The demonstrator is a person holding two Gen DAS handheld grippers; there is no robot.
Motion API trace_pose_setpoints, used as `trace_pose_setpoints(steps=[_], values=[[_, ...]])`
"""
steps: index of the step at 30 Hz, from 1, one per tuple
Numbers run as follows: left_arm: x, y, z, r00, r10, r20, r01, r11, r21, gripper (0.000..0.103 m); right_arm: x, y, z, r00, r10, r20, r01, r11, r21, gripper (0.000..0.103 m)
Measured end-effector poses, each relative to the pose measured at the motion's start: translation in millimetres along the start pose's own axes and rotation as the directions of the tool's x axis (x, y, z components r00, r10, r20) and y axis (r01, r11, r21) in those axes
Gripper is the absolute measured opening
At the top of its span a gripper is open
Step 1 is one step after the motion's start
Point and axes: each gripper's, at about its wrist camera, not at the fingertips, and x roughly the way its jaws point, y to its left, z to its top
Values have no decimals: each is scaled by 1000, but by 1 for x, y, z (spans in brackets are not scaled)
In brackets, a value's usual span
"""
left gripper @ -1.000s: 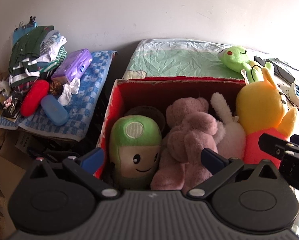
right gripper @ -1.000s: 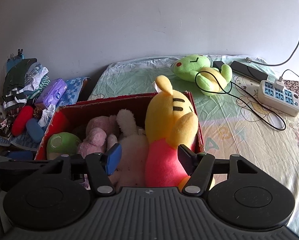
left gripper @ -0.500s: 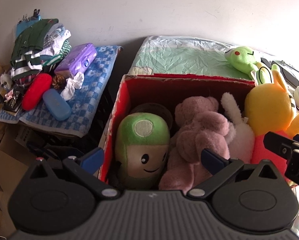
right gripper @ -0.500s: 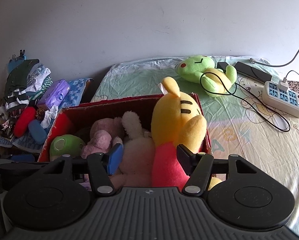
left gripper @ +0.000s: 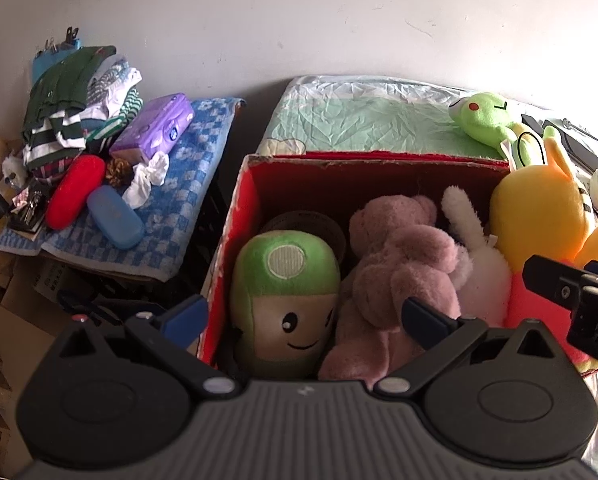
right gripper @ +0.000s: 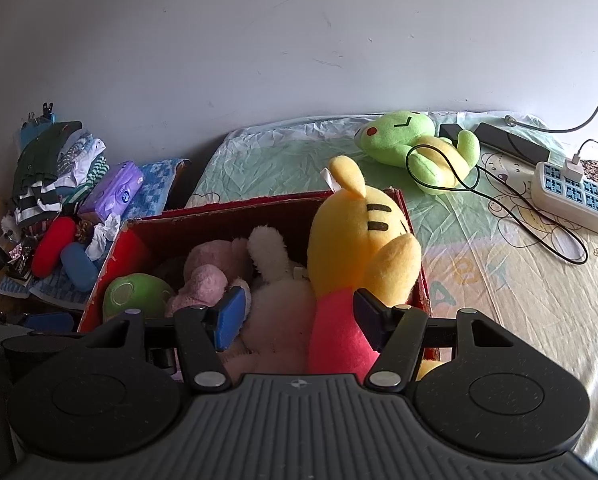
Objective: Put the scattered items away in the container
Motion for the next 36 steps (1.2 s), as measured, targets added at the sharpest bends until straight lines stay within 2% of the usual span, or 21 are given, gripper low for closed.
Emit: trace_pose_setpoints(steps=[16, 36], values=[[-1, -9, 12, 999, 12, 44, -14, 999, 43, 103, -2, -5, 6, 1000, 2, 28, -3, 1000, 24, 62], [3, -11, 8, 999, -6, 37, 5, 1000, 26, 103, 2, -7, -1, 1000, -2, 26, 1, 1000, 27, 62]])
